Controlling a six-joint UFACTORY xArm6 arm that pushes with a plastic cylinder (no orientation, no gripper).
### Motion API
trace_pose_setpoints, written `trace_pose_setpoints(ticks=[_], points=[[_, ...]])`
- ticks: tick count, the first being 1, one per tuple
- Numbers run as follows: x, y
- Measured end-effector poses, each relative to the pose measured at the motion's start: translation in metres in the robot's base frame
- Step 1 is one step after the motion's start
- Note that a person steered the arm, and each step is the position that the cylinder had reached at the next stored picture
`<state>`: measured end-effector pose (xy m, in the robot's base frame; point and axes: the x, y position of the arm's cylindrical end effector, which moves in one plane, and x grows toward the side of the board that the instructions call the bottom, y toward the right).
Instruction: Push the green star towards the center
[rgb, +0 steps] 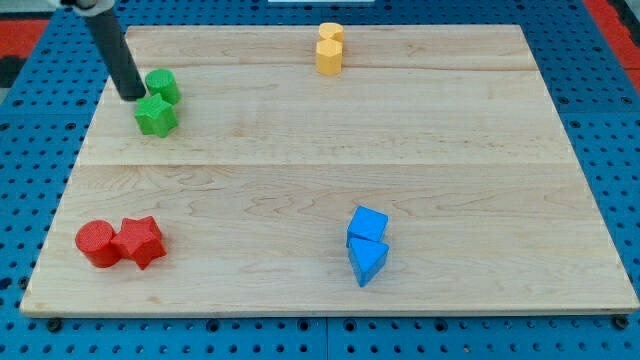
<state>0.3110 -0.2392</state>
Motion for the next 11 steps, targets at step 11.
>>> trace_pose_setpoints(ticks=[11], points=[[0.039,0.086]])
